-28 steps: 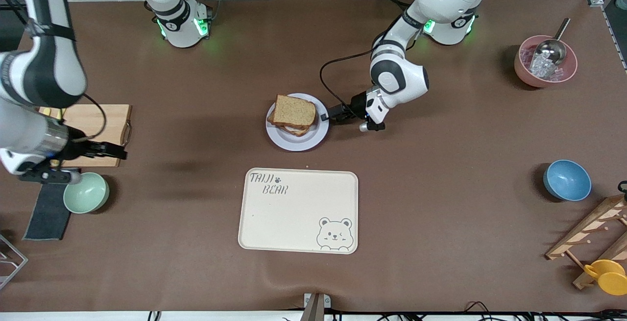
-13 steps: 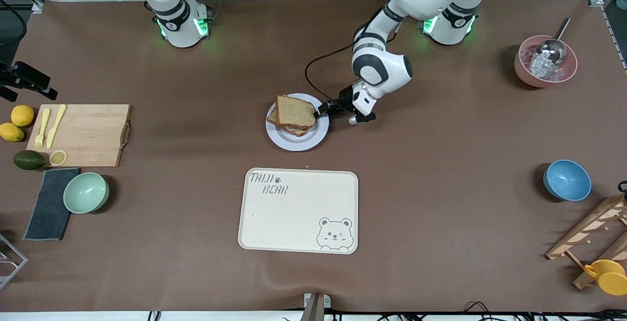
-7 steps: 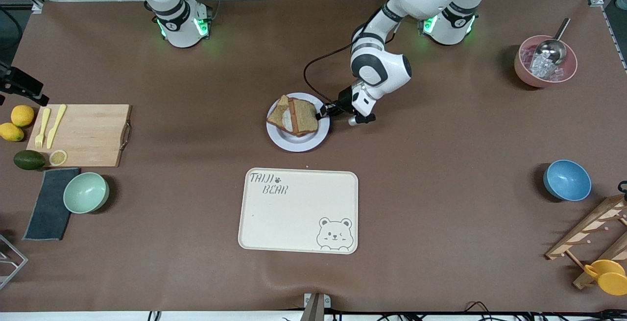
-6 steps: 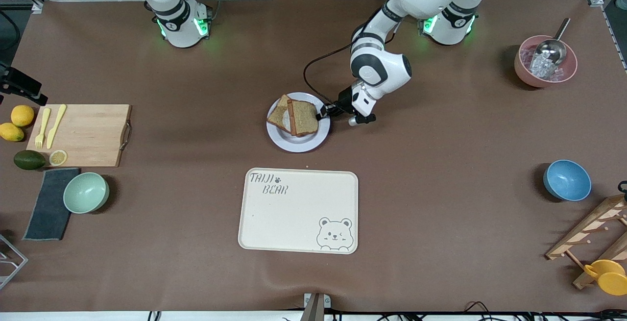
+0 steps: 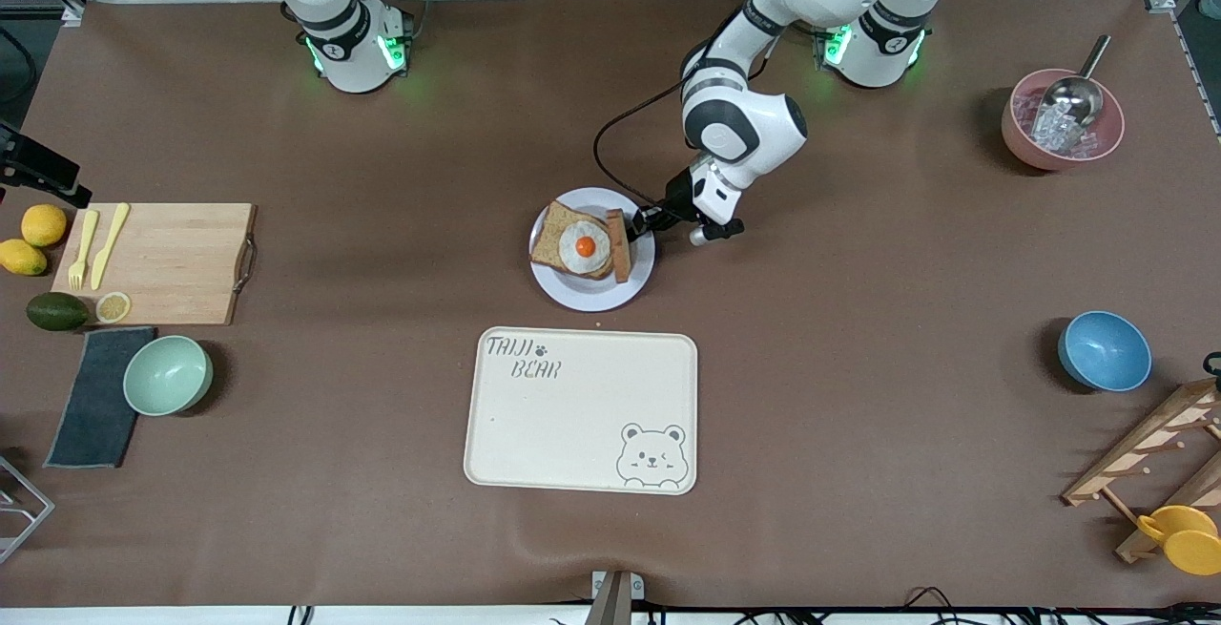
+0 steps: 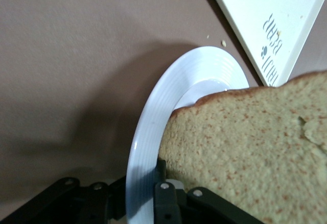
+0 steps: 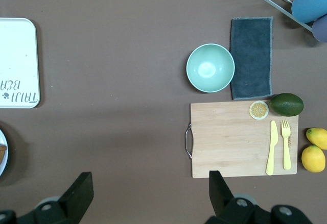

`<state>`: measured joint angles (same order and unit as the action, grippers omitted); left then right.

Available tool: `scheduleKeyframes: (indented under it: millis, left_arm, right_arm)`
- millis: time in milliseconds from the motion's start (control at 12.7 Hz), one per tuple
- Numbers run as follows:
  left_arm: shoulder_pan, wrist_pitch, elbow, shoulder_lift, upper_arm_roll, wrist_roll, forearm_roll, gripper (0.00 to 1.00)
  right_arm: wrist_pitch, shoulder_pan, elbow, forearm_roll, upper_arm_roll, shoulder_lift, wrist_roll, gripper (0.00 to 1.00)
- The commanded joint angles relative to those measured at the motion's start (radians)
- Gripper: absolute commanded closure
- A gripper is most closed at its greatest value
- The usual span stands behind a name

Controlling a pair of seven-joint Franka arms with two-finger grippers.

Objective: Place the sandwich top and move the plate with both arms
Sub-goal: 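Slide the white plate onto the bear tray with the left gripper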

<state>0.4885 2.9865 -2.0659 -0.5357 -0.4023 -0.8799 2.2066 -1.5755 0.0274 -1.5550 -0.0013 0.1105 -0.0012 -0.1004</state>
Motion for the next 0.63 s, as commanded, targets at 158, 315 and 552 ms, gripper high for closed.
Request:
scheduleKeyframes:
  millis: [158, 315, 552]
  left_arm:
    - [-0.005, 0.055, -0.005, 0.071, 0.003, -0.024, 0.097, 1.00]
    - [-0.005, 0.080, -0.002, 0.082, 0.003, -0.024, 0.110, 1.00]
    - [-0.005, 0.137, 0.039, 0.082, 0.003, -0.017, 0.123, 1.00]
  right_arm:
    - [0.019, 0.016, 0.033, -0.023, -0.019, 0.016, 0.019, 0.00]
    - [0.017, 0.017, 0.033, -0.022, -0.019, 0.016, 0.019, 0.00]
    - [0.020, 0.013, 0.033, -0.022, -0.019, 0.016, 0.019, 0.00]
